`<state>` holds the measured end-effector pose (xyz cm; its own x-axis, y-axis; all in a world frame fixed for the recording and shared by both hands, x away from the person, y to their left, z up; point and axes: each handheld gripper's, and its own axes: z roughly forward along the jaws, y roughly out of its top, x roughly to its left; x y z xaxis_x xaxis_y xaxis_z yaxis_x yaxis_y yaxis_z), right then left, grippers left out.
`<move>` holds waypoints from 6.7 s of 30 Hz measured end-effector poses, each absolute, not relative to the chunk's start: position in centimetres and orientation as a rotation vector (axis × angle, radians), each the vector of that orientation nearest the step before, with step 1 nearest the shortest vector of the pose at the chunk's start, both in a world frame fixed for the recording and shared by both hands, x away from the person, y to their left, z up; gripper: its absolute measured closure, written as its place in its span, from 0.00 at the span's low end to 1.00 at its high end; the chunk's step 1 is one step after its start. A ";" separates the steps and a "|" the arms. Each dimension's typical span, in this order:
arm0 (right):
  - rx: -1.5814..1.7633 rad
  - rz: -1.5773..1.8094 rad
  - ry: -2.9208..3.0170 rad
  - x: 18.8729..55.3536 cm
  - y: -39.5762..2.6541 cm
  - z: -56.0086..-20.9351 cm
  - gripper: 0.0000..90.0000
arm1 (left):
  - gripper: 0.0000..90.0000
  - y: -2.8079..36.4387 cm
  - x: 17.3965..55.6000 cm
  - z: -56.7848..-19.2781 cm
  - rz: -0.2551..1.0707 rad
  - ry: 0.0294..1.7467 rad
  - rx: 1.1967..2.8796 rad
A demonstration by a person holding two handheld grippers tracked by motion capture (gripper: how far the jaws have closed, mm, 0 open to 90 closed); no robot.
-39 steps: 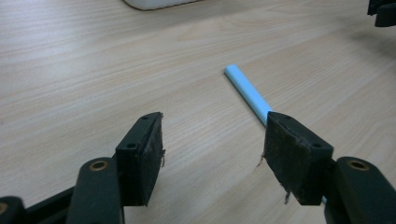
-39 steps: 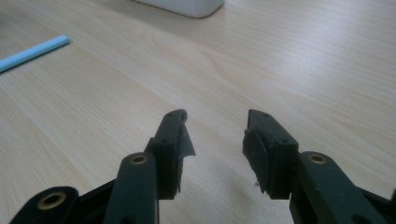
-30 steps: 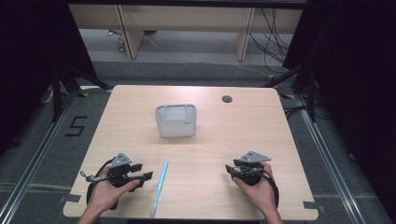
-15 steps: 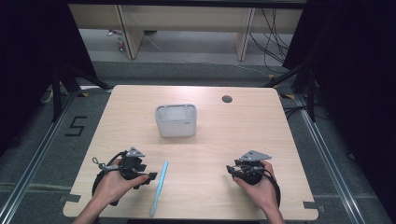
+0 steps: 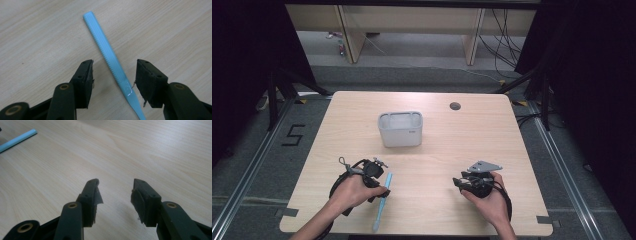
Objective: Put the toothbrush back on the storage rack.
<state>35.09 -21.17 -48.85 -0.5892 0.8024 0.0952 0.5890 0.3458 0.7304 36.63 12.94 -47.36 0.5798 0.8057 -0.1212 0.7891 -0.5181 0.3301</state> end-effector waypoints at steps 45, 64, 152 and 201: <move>1.176 1.088 2.352 35.2 -20.8 -48.7 0.63 | 0.87 11.5 36.7 -47.9 0.104 0.868 2.819; 1.126 1.085 2.408 35.0 -19.6 -48.9 0.61 | 0.87 12.3 36.1 -46.3 0.129 0.722 2.840; 0.461 1.289 2.643 35.4 -13.9 -49.2 0.88 | 0.45 11.6 32.6 -42.5 0.308 0.416 2.386; 0.615 1.558 2.202 35.1 -13.4 -48.1 0.88 | 0.60 12.8 38.8 -45.2 0.065 0.905 1.577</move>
<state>35.07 -13.42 -48.12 -0.8350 0.5479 -0.0502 0.1350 0.2924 0.9467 38.83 12.76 -45.18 0.6899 0.5719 -0.4438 0.5028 0.0625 0.8621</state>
